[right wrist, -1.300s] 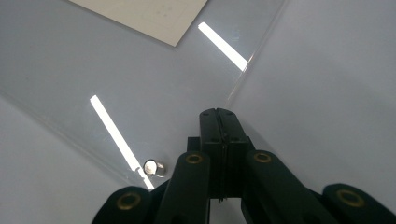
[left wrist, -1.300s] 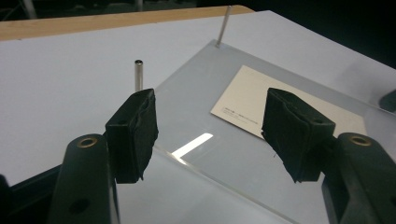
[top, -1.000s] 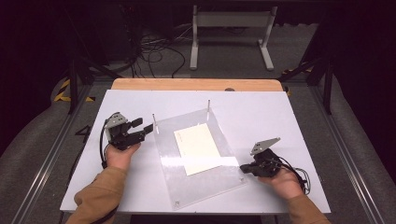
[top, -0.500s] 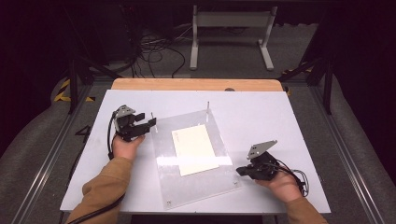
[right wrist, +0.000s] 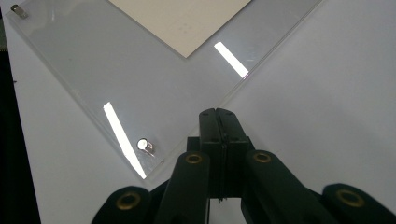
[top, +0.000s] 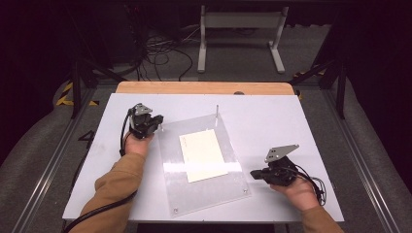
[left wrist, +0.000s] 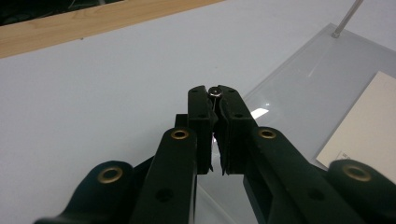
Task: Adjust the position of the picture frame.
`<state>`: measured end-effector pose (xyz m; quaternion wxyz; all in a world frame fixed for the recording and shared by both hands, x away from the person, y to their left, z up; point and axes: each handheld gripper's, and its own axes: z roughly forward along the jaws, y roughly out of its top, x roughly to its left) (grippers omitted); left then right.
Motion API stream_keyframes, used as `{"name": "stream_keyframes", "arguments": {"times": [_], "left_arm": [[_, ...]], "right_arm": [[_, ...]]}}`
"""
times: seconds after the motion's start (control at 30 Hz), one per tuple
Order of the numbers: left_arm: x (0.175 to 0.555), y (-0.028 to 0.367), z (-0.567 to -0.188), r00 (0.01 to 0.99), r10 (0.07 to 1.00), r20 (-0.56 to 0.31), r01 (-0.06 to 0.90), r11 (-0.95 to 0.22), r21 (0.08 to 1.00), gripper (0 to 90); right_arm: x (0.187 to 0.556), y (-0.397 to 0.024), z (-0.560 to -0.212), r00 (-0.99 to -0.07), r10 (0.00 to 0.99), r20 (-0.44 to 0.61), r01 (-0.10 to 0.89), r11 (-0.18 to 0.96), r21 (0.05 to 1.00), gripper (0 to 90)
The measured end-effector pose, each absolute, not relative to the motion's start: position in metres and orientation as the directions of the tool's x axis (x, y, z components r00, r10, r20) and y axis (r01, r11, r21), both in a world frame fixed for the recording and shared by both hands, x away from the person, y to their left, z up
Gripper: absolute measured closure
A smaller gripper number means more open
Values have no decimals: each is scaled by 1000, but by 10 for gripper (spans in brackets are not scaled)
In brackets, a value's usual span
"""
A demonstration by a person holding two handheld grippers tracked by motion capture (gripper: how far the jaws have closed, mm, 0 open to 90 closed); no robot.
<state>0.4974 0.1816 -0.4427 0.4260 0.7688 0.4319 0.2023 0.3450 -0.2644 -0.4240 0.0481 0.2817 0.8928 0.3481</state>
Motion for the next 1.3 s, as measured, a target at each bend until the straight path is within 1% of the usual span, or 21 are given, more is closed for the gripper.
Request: {"name": "stream_keyframes", "arguments": {"times": [0.1, 0.27, 0.3, 0.47, 0.53, 0.57, 0.8, 0.83, 1.07, 1.23, 1.27, 1.3], "left_arm": [[504, 174, -443, 560, 826, -58, 484, -269, 833, 847], [518, 139, -439, 631, 776, -18, 439, -337, 833, 847], [518, 139, -439, 631, 776, -18, 439, -337, 833, 848], [527, 110, -440, 679, 734, -30, 421, -355, 835, 847], [527, 106, -441, 684, 729, -25, 410, -356, 840, 847], [526, 104, -441, 691, 722, -38, 415, -354, 838, 846], [521, 105, -441, 703, 710, -27, 401, -365, 840, 845], [519, 103, -442, 705, 708, -42, 408, -356, 841, 844], [506, 99, -443, 737, 676, -26, 379, -381, 844, 847], [507, 100, -444, 742, 669, -36, 377, -372, 848, 846], [507, 99, -444, 735, 675, -61, 391, -350, 851, 845], [507, 101, -444, 737, 673, -59, 391, -353, 850, 843]], "right_arm": [[343, -268, -422, -832, 544, 109, 472, 592, 653, 897], [339, -275, -419, -824, 556, 106, 475, 578, 663, 897], [339, -275, -419, -824, 556, 106, 475, 578, 663, 897], [339, -282, -426, -810, 575, 118, 505, 581, 638, 897], [339, -284, -427, -806, 581, 115, 510, 582, 633, 897], [339, -285, -427, -803, 584, 117, 514, 579, 633, 897], [340, -285, -431, -798, 591, 119, 526, 586, 616, 897], [340, -284, -430, -800, 589, 114, 521, 589, 618, 897], [340, -286, -426, -798, 592, 111, 518, 580, 629, 897], [340, -287, -425, -798, 592, 110, 515, 576, 635, 897], [340, -287, -425, -797, 593, 109, 515, 574, 637, 897], [340, -288, -424, -798, 593, 108, 513, 573, 639, 896]]}}
